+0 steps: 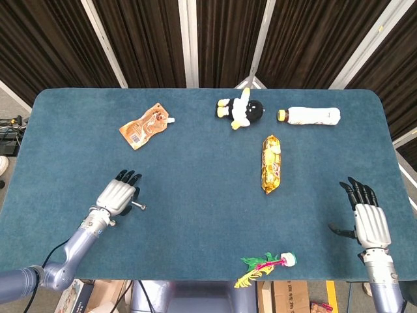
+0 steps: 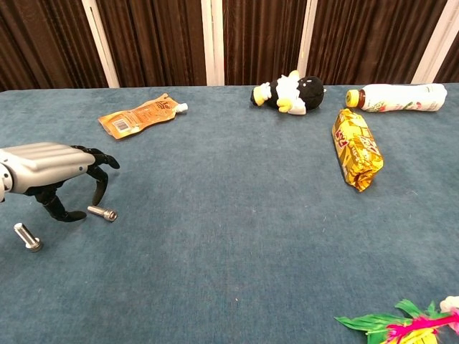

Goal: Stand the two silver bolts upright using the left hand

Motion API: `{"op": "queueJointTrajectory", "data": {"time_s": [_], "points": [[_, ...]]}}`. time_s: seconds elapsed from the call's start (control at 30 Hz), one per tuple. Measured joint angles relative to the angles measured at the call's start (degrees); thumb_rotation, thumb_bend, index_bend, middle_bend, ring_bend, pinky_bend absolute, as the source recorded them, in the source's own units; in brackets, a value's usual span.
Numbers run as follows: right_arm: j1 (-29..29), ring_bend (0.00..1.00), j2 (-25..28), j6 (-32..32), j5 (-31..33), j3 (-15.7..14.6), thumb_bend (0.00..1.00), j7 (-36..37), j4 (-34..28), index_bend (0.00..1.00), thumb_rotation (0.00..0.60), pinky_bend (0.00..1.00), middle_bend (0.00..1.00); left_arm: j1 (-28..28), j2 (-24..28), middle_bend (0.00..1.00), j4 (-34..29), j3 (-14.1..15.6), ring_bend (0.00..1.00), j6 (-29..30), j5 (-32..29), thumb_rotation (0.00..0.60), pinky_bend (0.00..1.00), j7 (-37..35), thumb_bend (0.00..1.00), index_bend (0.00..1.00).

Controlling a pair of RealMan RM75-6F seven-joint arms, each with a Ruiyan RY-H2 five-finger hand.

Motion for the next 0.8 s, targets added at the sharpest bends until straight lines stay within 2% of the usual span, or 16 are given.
{"op": "queueJointTrajectory", "data": {"time_s": [0.47, 0.8], "points": [[0.0, 0.04, 0.1, -0.3, 0.0, -0.1, 0.11, 0.1, -0.2, 0.15, 0.600, 0.00, 0.07, -0.2, -0.9, 0.07, 0.6, 0.3, 0.00, 0.6, -0.5, 0.600, 0.00, 1.1, 0.48, 0.50], [0.0, 0.04, 0.3, -0.4, 0.1, -0.1, 0.11, 0.3, -0.4, 0.15, 0.600, 0.00, 0.07, -0.4, -1.8, 0.08, 0.9, 0.4, 0.00, 1.0, -0.2, 0.600, 0.00, 1.4, 0.48, 0.53]]}}
